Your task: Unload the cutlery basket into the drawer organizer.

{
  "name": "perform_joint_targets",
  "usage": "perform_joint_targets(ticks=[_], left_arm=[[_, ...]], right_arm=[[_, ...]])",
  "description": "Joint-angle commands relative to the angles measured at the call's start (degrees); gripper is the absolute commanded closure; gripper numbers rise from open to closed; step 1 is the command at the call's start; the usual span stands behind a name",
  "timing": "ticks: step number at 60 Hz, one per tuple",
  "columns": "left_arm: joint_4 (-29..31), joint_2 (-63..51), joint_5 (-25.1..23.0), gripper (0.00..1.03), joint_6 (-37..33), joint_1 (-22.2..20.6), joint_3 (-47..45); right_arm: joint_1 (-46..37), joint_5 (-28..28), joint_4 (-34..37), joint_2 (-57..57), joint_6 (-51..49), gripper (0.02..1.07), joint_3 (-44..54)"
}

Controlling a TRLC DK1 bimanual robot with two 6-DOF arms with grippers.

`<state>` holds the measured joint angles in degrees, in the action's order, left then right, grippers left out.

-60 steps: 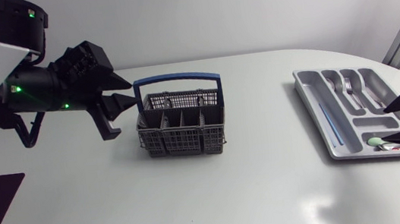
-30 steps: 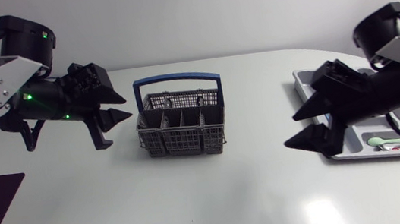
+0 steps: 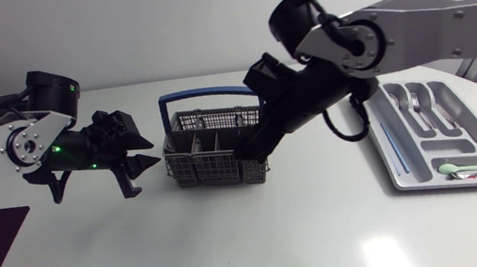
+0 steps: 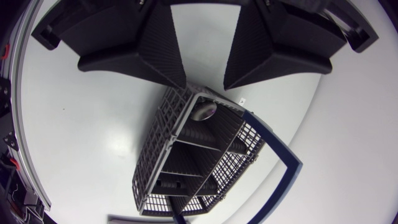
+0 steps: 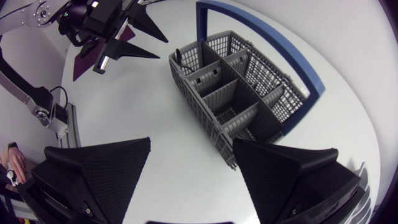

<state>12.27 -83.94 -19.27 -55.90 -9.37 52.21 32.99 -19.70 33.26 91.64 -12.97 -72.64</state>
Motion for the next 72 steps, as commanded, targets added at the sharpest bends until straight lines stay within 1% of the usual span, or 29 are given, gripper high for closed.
perform_joint_targets(ticks=[1,13,23,34,41,51,54,58,60,63,67,72], left_arm=[[-1.6,-3.2,-0.6,0.59,1.4,0.6,-1.4],[-3.3,-7.6,-1.2,0.59,2.8,-0.7,-0.3],[-3.4,-9.0,-2.4,0.59,4.9,-3.0,0.3],[-4.1,-9.4,-2.5,0.60,6.2,-5.1,0.0],[-4.0,-8.5,-2.5,0.60,6.2,-4.6,-0.5],[-4.1,-4.6,-3.1,0.60,6.2,-2.1,-3.2],[-4.1,-3.3,-3.5,0.60,6.2,-1.4,-4.2],[-4.2,-1.8,-3.7,0.60,6.2,-1.2,-5.6],[-4.7,-1.0,-3.7,0.60,6.2,-1.0,-6.6],[-5.7,0.0,-3.7,0.60,6.2,-0.9,-7.8],[-6.5,1.2,-4.1,0.60,6.5,-0.5,-9.2],[-7.1,2.8,-4.8,0.60,7.1,0.2,-10.5]], right_arm=[[1.8,0.6,-1.3,3.6,3.7,0.12,-3.3],[3.6,1.7,-2.3,8.7,4.3,0.12,-8.0],[3.9,1.9,-3.4,10.1,4.4,0.12,-9.0],[5.6,2.5,-5.2,11.7,5.1,0.12,-9.4],[7.2,3.4,-6.4,12.9,5.3,0.12,-9.8],[8.1,3.5,-7.7,15.3,5.6,0.13,-12.0],[8.1,3.9,-8.6,16.3,6.4,0.18,-13.0],[8.4,4.9,-8.8,17.9,6.7,0.21,-14.6],[8.7,5.8,-9.1,18.7,6.7,0.22,-15.4],[8.9,6.6,-9.9,19.5,6.7,0.26,-16.2],[9.3,7.3,-10.4,20.8,6.9,0.37,-17.4],[9.9,8.5,-10.7,22.4,6.9,0.53,-18.9]])
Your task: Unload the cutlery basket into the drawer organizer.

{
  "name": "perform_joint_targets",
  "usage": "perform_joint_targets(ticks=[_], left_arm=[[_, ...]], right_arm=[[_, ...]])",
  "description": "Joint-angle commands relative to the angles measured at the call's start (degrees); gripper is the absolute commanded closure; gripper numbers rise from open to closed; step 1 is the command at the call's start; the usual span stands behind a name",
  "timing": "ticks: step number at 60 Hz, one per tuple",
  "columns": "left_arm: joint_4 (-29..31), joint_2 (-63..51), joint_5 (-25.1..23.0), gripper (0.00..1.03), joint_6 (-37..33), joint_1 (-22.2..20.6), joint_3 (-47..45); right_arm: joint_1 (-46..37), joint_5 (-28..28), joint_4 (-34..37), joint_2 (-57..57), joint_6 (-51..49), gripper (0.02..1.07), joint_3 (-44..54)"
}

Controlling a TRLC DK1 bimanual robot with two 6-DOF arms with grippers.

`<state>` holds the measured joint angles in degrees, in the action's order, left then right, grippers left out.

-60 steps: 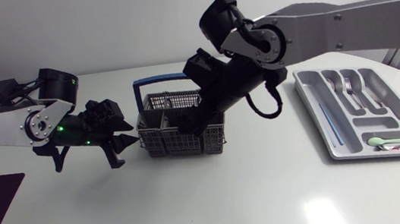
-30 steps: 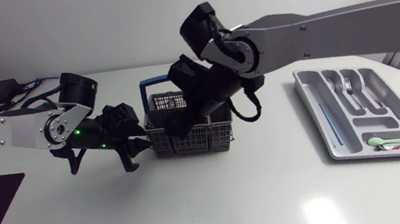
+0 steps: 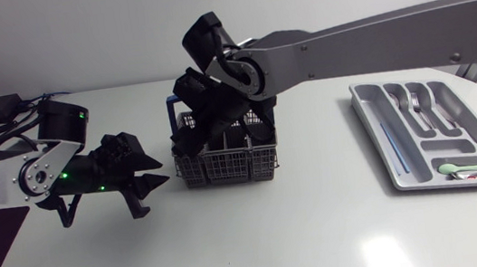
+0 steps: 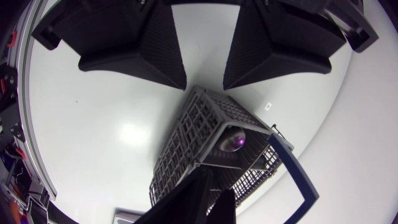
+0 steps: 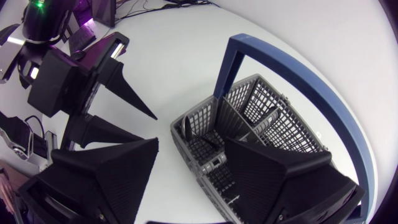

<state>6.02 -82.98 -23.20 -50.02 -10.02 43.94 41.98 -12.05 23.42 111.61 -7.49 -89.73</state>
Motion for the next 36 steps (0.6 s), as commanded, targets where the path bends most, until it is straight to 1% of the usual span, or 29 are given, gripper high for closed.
perform_joint_targets(ticks=[1,6,13,25,29,36], left_arm=[[-1.1,2.1,-1.0,0.60,1.5,1.0,-2.5],[-1.9,3.2,-1.8,0.60,2.1,1.3,-3.6],[-2.7,4.2,-2.5,0.60,3.0,1.7,-4.7],[-3.5,5.6,-3.3,0.60,3.7,2.3,-6.1],[-3.8,5.9,-3.7,0.60,3.8,2.6,-6.5],[-4.3,6.3,-4.0,0.60,4.1,3.0,-7.0]], right_arm=[[1.0,0.9,-0.9,2.7,1.4,0.56,-2.1],[1.4,1.8,-1.2,3.7,1.5,0.65,-2.7],[1.7,1.9,-1.2,4.8,1.7,0.71,-3.6],[2.6,2.0,-1.2,5.9,2.0,0.72,-4.9],[2.9,2.3,-1.2,6.4,1.9,0.80,-5.2],[3.4,3.1,-1.2,7.3,1.9,0.80,-5.4]])
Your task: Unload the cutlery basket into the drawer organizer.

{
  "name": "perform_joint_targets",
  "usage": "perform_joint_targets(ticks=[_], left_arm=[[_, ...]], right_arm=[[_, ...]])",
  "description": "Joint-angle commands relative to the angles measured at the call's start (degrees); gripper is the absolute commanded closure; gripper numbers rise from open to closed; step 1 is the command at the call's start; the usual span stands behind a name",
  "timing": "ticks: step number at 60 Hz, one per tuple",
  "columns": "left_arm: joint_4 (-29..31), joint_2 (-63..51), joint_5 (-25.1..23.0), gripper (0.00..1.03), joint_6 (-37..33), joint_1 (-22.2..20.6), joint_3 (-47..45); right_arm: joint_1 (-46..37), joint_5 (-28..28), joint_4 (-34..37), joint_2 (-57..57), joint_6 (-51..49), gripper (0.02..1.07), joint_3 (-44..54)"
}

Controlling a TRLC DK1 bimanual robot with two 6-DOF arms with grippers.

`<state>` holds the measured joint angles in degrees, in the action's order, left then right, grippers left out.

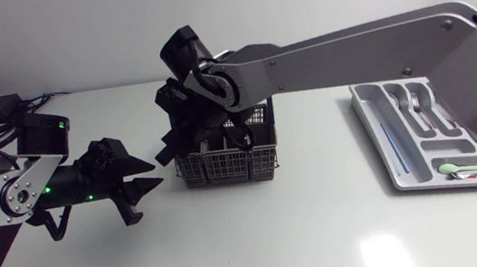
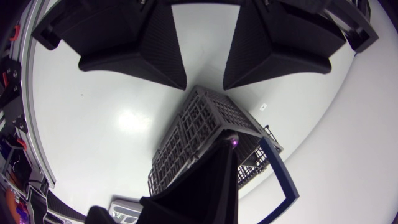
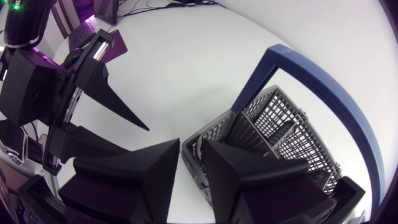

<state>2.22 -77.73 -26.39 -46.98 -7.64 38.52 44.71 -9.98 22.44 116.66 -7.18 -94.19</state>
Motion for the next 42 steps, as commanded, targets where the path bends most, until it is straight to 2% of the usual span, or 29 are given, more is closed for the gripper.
perform_joint_targets(ticks=[1,32,42], left_arm=[[-0.5,1.0,-0.8,0.60,1.0,0.6,-1.7],[-1.8,1.9,-1.0,0.60,1.3,0.9,-3.6],[-1.9,1.9,-1.0,0.60,1.3,0.9,-3.7]], right_arm=[[0.6,1.2,-0.2,2.3,1.6,0.80,-0.9],[0.9,2.2,-1.1,3.7,2.6,0.90,-0.8],[0.8,2.1,-1.7,4.0,2.8,0.99,-0.6]])
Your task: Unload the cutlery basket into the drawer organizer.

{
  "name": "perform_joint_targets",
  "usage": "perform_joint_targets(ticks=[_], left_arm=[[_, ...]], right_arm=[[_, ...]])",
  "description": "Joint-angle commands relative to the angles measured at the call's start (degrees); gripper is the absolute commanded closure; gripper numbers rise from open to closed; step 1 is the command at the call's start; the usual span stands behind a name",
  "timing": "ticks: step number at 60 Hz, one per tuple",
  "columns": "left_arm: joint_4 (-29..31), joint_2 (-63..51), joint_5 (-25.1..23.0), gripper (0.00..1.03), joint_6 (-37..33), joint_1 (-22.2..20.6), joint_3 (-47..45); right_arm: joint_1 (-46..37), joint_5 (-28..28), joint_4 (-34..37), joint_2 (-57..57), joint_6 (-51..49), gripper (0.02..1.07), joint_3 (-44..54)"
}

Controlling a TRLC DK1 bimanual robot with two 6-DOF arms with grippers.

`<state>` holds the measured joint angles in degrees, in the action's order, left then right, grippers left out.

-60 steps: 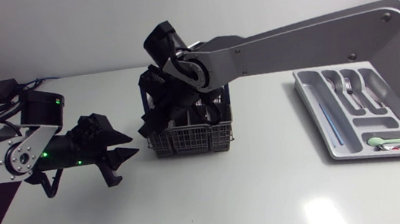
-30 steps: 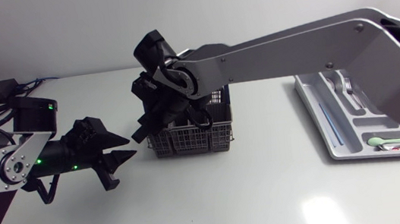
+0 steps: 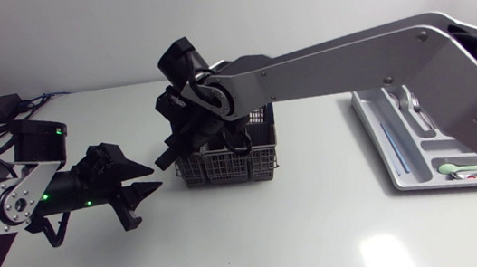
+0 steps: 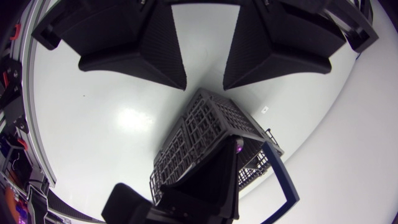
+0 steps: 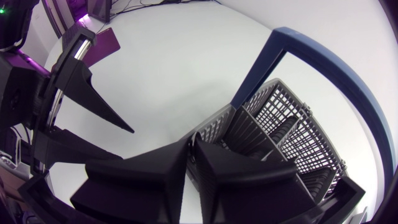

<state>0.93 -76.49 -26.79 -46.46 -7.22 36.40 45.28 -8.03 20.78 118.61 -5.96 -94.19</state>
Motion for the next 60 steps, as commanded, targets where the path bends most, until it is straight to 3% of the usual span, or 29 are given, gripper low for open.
perform_joint_targets(ticks=[1,49,60], left_arm=[[-0.6,0.6,-0.6,0.60,0.8,0.5,-1.6],[-0.7,2.5,-0.6,0.60,1.5,-0.7,-2.7],[-0.7,2.9,-0.6,0.60,2.1,-0.8,-2.9]], right_arm=[[0.3,0.1,0.1,2.2,1.6,0.99,-0.6],[-1.1,-1.2,-2.2,-5.7,2.4,1.01,4.3],[-2.5,-4.4,-2.8,-9.0,3.3,1.01,6.3]])
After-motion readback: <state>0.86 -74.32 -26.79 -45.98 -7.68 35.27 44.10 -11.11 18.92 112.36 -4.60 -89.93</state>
